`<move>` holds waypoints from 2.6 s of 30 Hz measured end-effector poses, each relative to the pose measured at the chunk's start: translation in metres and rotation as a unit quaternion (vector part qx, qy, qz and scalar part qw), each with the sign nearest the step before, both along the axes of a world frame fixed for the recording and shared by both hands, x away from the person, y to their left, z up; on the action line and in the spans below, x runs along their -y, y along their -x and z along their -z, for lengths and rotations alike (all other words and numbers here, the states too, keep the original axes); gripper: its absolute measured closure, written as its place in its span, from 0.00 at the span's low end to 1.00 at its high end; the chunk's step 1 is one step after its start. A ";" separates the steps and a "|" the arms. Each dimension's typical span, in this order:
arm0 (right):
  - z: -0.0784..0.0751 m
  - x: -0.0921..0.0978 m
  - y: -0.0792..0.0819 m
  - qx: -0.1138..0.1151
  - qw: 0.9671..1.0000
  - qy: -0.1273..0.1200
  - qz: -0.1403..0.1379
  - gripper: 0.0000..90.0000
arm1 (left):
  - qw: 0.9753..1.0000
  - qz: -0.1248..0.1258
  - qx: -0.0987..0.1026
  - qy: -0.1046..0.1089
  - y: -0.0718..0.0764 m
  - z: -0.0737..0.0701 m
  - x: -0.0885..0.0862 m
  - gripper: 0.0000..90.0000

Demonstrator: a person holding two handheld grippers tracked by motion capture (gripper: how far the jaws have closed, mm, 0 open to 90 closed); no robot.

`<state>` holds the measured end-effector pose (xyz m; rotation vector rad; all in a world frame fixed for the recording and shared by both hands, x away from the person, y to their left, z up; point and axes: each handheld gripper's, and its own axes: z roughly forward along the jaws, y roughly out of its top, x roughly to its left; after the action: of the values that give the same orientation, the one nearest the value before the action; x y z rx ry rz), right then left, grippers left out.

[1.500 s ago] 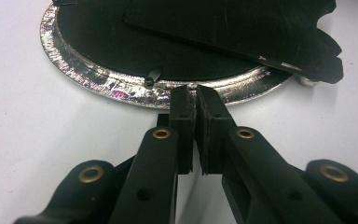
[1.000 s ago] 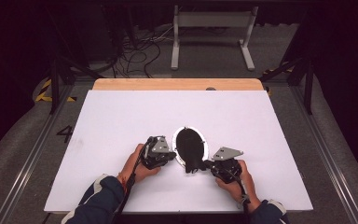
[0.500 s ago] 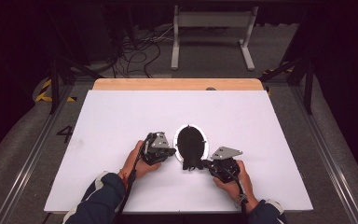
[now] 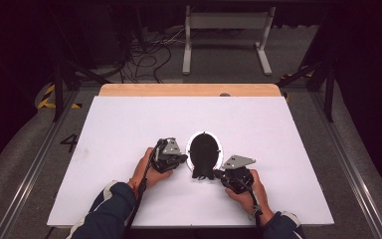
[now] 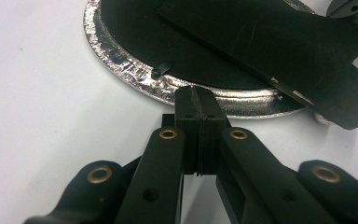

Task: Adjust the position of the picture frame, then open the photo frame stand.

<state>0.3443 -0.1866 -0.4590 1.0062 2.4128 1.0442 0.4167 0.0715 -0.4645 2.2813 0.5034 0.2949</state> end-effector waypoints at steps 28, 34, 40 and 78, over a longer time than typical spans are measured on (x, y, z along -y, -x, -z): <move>-0.013 0.030 -0.003 -0.008 0.999 0.000 -0.053 0.71 | 0.992 -0.113 -0.006 0.064 0.078 -0.005 -0.135 0.26; -0.012 0.026 -0.001 -0.015 0.998 0.001 -0.058 0.67 | 0.993 -0.116 -0.006 0.037 0.090 0.000 -0.146 0.22; -0.011 0.024 0.004 -0.017 0.998 0.005 -0.059 0.67 | 0.993 -0.110 -0.006 0.044 0.093 -0.002 -0.146 0.21; -0.014 -0.007 -0.001 -0.053 0.993 0.067 -0.083 0.74 | 0.996 -0.091 -0.014 0.020 0.088 0.004 -0.134 0.21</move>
<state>0.3450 -0.1796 -0.4452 0.8465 2.6516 0.8877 0.3290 0.2057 -0.4682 2.2066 0.7273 0.3395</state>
